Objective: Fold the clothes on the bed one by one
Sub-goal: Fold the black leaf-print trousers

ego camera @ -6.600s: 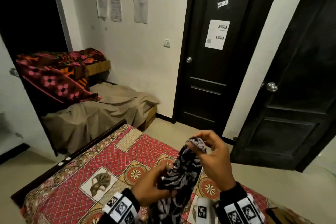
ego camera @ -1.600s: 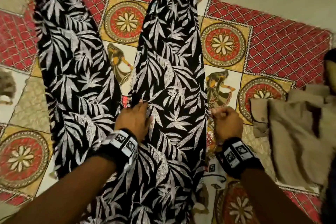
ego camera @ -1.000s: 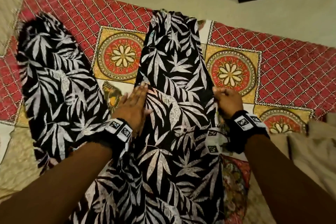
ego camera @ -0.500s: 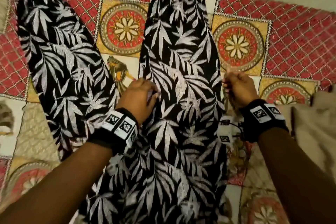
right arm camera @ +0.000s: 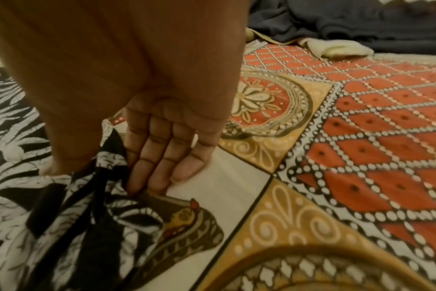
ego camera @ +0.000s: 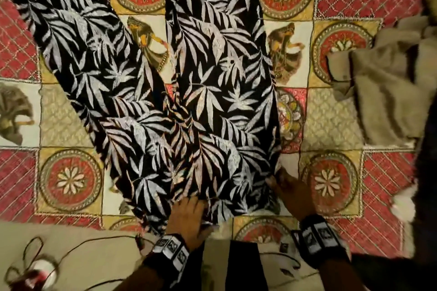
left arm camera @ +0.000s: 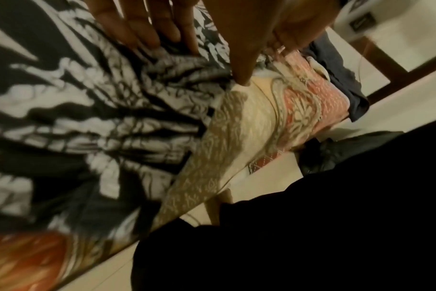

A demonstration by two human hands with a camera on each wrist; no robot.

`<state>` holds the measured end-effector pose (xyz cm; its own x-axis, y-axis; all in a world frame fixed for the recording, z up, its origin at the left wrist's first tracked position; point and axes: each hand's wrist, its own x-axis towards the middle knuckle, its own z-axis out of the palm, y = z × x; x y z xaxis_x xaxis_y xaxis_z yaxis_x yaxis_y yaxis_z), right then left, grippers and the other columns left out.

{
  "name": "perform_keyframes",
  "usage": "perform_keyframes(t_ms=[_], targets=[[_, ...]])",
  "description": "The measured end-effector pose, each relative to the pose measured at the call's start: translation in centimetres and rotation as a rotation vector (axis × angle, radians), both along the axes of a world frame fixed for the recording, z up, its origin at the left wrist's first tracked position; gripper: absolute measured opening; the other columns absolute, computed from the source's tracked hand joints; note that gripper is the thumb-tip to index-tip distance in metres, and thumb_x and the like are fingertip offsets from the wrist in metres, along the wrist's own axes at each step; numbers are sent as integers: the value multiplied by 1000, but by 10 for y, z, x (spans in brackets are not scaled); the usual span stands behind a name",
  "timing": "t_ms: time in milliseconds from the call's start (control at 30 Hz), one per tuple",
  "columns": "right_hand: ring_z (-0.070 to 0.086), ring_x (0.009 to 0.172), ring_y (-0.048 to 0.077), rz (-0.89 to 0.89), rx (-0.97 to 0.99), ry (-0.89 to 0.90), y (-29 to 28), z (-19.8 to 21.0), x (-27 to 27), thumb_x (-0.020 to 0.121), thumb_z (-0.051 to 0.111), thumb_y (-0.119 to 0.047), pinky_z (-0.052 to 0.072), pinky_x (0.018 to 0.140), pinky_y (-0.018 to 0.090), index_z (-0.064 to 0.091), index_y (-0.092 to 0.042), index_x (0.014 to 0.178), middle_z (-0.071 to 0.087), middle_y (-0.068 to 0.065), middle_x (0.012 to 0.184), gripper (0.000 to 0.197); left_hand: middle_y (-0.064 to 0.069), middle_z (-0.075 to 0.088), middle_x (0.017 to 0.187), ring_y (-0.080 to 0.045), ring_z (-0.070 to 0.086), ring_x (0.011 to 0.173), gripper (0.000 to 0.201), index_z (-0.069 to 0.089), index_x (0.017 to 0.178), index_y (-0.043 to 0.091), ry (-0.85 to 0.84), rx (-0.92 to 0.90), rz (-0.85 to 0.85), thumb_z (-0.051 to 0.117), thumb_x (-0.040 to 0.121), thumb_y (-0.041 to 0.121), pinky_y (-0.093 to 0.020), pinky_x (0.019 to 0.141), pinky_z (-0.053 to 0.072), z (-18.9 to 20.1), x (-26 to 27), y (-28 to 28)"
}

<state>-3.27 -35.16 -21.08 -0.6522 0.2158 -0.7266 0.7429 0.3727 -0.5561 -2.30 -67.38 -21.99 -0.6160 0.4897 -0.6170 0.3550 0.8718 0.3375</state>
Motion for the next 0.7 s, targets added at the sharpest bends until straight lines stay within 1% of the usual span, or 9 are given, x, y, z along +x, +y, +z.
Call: perform_keyframes(t_ms=[67,133,233,333,400,467,533,600,700], targets=[[55,59,-2,13,7,35,-1,-1,13,87,77,-29,37,61,13,67,-26,93,50,-15,48,12,-9,58,110,-33,60,90,63,59,116,17,4,-25,-33,61,75,65,-42,74,55,-2,23,-11],[49,63,10,63,48,20,-5,-4,15,81,82,-36,37,65,28,51,-35,64,43,-15,53,35,-8,60,115,-33,60,96,56,57,121,19,77,45,51,61,78,55,-42,78,55,-4,37,-17],[47,63,5,126,55,34,-8,-6,20,79,86,-37,38,60,19,42,-38,63,46,-14,60,46,-10,63,117,-33,62,98,49,51,123,18,162,128,92,51,77,36,-40,82,55,-3,47,-23],[61,70,9,66,-50,-10,-14,-17,37,63,89,-58,54,66,31,57,-19,88,64,-7,76,56,-15,62,120,-36,60,104,46,52,125,14,233,95,169,49,80,23,-43,88,49,-3,60,-39],[57,79,9,52,-64,10,-31,-17,49,72,89,-42,49,70,26,52,-16,109,62,-7,92,58,-17,62,119,-37,60,102,42,56,122,12,269,70,227,48,81,17,-44,88,48,1,69,-52],[57,103,17,-33,-63,1,-45,-15,59,81,85,-26,49,87,31,52,-8,135,63,5,123,65,-17,64,118,-37,65,101,41,64,117,10,270,84,247,46,81,14,-41,87,52,0,72,-61],[56,119,27,-132,-109,-32,-50,-12,71,84,82,-21,51,89,34,45,-7,145,55,14,140,74,-17,66,122,-34,66,106,49,69,117,6,251,132,241,39,80,9,-38,86,56,4,75,-68],[58,122,32,-144,-178,-60,-56,-8,92,82,84,-25,51,82,27,48,-7,140,58,15,136,71,-16,62,133,-30,56,122,66,65,127,4,305,146,169,28,73,-3,-35,99,48,9,86,-81],[68,94,20,-112,-216,-88,-65,4,124,77,89,-31,47,65,11,58,-7,118,68,1,97,57,-15,51,145,-28,39,136,80,52,140,5,331,99,97,22,67,-8,-36,118,19,23,116,-108]])
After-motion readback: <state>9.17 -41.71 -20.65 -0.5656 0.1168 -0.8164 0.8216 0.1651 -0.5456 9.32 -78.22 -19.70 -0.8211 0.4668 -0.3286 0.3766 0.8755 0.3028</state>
